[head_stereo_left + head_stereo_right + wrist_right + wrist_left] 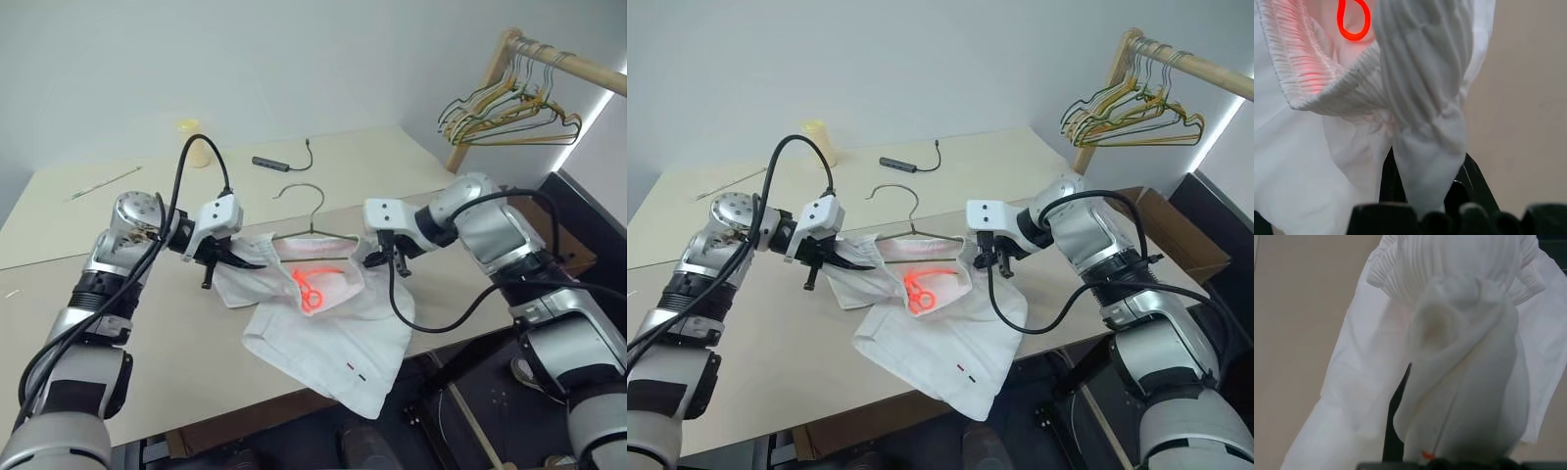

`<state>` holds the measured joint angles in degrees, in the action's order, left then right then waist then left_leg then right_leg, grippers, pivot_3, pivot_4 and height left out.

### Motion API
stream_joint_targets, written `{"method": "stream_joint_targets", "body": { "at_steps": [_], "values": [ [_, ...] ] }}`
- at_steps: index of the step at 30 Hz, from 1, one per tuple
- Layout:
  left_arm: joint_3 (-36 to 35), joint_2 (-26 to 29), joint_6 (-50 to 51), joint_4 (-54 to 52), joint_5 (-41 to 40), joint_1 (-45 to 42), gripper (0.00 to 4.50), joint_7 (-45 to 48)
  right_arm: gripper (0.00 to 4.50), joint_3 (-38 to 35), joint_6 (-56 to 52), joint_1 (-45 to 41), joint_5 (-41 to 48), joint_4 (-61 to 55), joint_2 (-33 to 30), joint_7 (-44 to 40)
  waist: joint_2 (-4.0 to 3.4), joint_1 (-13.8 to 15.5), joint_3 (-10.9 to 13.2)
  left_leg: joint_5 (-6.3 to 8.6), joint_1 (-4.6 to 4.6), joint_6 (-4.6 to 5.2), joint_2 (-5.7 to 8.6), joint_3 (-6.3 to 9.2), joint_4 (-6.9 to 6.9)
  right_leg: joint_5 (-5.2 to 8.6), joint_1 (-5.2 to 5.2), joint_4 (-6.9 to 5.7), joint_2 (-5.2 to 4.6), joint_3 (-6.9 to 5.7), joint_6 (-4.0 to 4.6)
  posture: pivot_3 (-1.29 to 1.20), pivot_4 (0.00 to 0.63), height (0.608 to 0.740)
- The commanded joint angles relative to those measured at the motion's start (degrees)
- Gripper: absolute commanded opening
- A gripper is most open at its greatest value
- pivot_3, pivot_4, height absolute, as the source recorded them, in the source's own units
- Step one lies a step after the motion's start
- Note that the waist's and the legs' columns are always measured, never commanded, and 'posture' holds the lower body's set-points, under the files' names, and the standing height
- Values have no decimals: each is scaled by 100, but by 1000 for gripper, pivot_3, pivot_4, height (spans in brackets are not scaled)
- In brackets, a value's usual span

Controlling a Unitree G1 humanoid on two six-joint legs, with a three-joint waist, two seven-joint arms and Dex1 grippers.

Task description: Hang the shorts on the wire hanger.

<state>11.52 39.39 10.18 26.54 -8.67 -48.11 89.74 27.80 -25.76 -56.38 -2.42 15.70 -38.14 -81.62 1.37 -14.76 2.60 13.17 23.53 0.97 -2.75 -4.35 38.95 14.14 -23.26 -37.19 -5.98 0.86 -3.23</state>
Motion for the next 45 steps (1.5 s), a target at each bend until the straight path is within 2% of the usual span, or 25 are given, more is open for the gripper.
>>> {"method": "stream_joint_targets", "body": {
  "at_steps": [1, 6, 11, 16, 19, 23, 27, 32, 34, 37, 40, 45],
  "values": [
    [-292, -106, -81, -57, -345, -281, 1357, 90, 0, -370, -414, 50, 261, -448, -162, -111, 0, 11, 0, 0, 1, 0, 0, 1, 0, 0, 0, 0, 0, -2, 0, -236, 0, 740],
    [-686, -234, 80, 322, -609, -604, 2964, -135, 0, -614, -986, 491, 537, -1012, -512, -124, 0, -9, 0, 0, 1, 0, 2, 3, 0, 0, 0, 1, -2, -3, -1, -246, 0, 740],
    [-947, -217, -219, 513, -645, -688, 4443, -347, 0, -947, -1714, 947, 878, -1480, -820, 60, 0, -39, 0, 0, -2, 0, 3, 3, 0, 0, 3, 2, -4, -2, -2, -256, 0, 740],
    [-1339, -231, -592, 728, -636, -760, 4443, -1017, 0, -1564, -2634, 1556, 1340, -1894, -1126, 416, 1, -35, 0, 0, -4, 0, 2, 3, -1, 0, 4, 2, -4, -3, -1, -263, 7, 740],
    [-1762, -429, -220, 383, -868, -730, 4443, -1904, 0, -2358, -3590, 2096, 1769, -2106, -1215, 870, 1, -15, 0, 0, -1, 0, 4, 4, 0, 0, 6, 5, -9, -4, -3, -267, 11, 740],
    [-2253, -927, 934, -1067, -1547, -313, 4443, -3145, 0, -3465, -5029, 2489, 1938, -2205, -1073, 1883, 2, 55, 1, 2, 6, 3, 8, 13, 2, -3, 8, 7, -24, -6, -11, -281, 16, 740],
    [-2471, -1441, 2078, -2777, -2413, 215, 4443, -4132, 0, -4521, -6325, 2394, 1855, -2191, -839, 2785, 0, 49, -1, 3, -5, 5, 12, 13, 2, -6, 17, 6, -29, 3, -17, -302, 15, 740],
    [-2588, -1922, 3121, -4204, -3500, 544, 4443, -5127, 0, -5285, -6674, 2380, 1992, -1944, -1067, 3744, 0, -9, -1, 4, -4, 6, 23, 14, 3, -5, 18, 7, -27, 6, -18, -327, 14, 740],
    [-2559, -1923, 3209, -4399, -3671, 580, 4443, -5234, 0, -5445, -6674, 2283, 2106, -1734, -1256, 4041, -4, -48, -2, 4, -5, 7, 27, 13, 3, -5, 20, 9, -27, 8, -19, -330, 14, 740],
    [-2564, -1886, 3234, -4348, -3805, 473, 4443, -5350, 0, -5617, -6674, 1662, 2091, -981, -1451, 4761, -8, -145, -2, 4, -21, 8, 30, 10, 3, -4, 33, 10, -27, 12, -19, -342, 8, 740],
    [-2512, -1846, 3200, -4288, -3842, 434, 4443, -5379, 0, -5699, -6674, 1092, 2044, -153, -1567, 5343, -10, -274, -2, 5, -65, 9, 32, 9, -1, 1, 89, 30, -25, 9, -21, -344, 5, 740],
    [-2472, -1815, 3216, -4182, -3940, 345, 4443, -5450, 0, -6162, -6674, 81, 1448, 1103, -1661, 6303, -9, -427, -2, 9, -73, 15, 35, 8, -9, 0, 108, 54, -26, 11, -22, -340, 6, 740]
  ]
}}
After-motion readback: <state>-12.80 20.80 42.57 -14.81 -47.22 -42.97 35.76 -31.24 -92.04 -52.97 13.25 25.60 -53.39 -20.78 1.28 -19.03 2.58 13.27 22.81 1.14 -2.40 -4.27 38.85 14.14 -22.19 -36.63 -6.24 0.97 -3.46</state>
